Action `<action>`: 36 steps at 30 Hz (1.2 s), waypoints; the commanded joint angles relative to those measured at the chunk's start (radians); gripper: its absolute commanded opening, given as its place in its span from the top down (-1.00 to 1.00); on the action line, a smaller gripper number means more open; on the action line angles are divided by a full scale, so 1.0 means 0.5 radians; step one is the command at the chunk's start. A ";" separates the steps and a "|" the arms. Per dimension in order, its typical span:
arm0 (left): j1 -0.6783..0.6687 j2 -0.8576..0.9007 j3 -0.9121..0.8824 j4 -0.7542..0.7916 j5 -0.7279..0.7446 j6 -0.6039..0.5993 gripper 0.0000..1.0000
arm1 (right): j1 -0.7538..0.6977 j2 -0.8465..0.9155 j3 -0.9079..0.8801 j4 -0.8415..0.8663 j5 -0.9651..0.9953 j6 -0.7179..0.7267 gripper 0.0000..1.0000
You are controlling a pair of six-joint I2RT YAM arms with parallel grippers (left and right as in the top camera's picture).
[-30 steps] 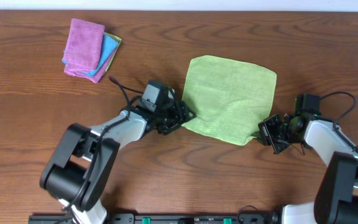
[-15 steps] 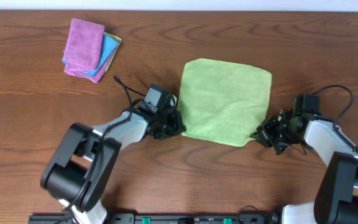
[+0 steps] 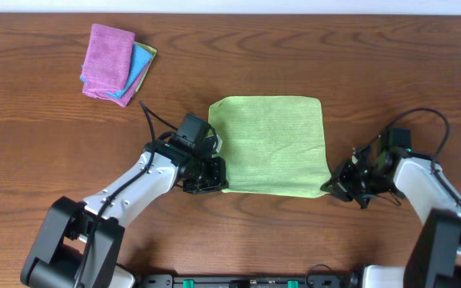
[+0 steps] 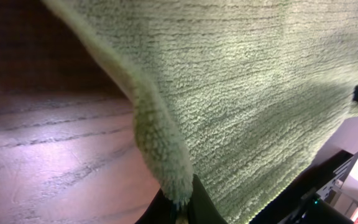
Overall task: Fold the cloth
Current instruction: 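Grasp the near edge with both grippers and fold it toward the far edge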
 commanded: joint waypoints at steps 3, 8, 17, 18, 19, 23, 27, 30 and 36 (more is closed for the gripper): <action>-0.011 -0.090 -0.005 0.078 -0.026 -0.051 0.88 | 0.015 -0.152 -0.005 0.166 0.072 -0.072 0.97; -0.010 -0.107 -0.005 0.279 -0.197 -0.298 0.88 | 0.031 -0.149 -0.005 0.532 0.073 0.032 0.97; -0.005 -0.106 -0.005 0.572 -0.662 -0.516 0.88 | 0.296 -0.100 -0.005 1.222 0.332 0.207 0.97; -0.002 -0.106 -0.005 0.611 -0.711 -0.539 0.88 | 0.320 -0.078 -0.004 1.302 0.364 0.233 0.98; 0.011 -0.102 -0.005 0.675 -0.771 -0.554 0.88 | 0.342 -0.042 -0.002 1.395 0.390 0.262 0.97; 0.079 -0.053 -0.005 0.852 -0.852 -0.581 0.88 | 0.369 0.108 0.036 1.634 0.397 0.301 0.97; 0.179 0.057 -0.005 1.054 -0.851 -0.588 0.88 | 0.370 0.289 0.158 1.712 0.418 0.299 0.97; 0.240 0.158 0.018 1.195 -0.850 -0.589 0.88 | 0.370 0.436 0.298 1.719 0.458 0.291 0.97; 0.271 0.418 0.196 1.319 -0.834 -0.583 0.88 | 0.400 0.623 0.526 1.678 0.459 0.291 0.97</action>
